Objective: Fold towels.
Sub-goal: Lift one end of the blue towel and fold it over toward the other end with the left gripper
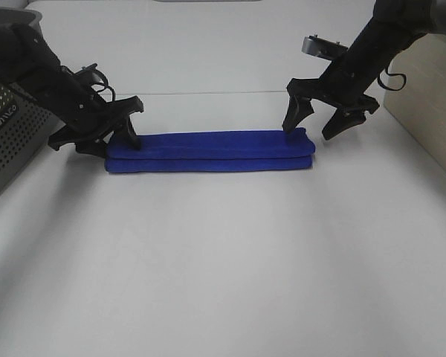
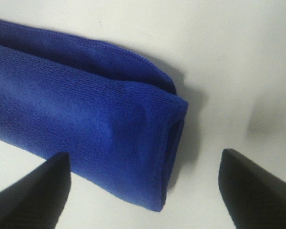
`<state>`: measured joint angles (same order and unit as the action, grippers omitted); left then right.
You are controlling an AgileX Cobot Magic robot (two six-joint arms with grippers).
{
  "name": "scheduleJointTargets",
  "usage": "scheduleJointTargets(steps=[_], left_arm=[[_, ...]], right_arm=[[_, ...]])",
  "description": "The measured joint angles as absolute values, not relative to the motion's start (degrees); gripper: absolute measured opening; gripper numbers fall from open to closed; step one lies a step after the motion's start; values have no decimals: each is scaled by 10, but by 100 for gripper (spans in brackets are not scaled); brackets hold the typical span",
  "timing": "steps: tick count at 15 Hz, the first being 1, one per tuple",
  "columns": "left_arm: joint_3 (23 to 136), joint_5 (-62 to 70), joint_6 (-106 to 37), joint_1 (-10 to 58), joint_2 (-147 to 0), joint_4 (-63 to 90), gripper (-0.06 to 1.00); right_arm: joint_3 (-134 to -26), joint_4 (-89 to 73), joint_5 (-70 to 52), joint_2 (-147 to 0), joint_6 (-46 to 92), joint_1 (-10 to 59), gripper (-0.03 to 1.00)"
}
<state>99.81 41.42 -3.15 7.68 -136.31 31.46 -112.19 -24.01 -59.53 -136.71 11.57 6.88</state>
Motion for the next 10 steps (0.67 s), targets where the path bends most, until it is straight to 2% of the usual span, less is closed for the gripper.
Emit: scheduleJointTargets(steps=[2, 3, 7, 10], left_arm=[[998, 415, -32, 77, -1368, 315, 18], [998, 415, -32, 77, -1368, 315, 7], [999, 423, -26, 77, -1326, 239, 7], [1054, 496, 7, 77, -1278, 150, 7]], right_arm=[[-1122, -239, -595, -1367, 116, 69, 82], [-1122, -238, -595, -1367, 116, 69, 82], [-1122, -238, -595, -1367, 116, 69, 82], [-1122, -238, -596, -1367, 116, 69, 82]])
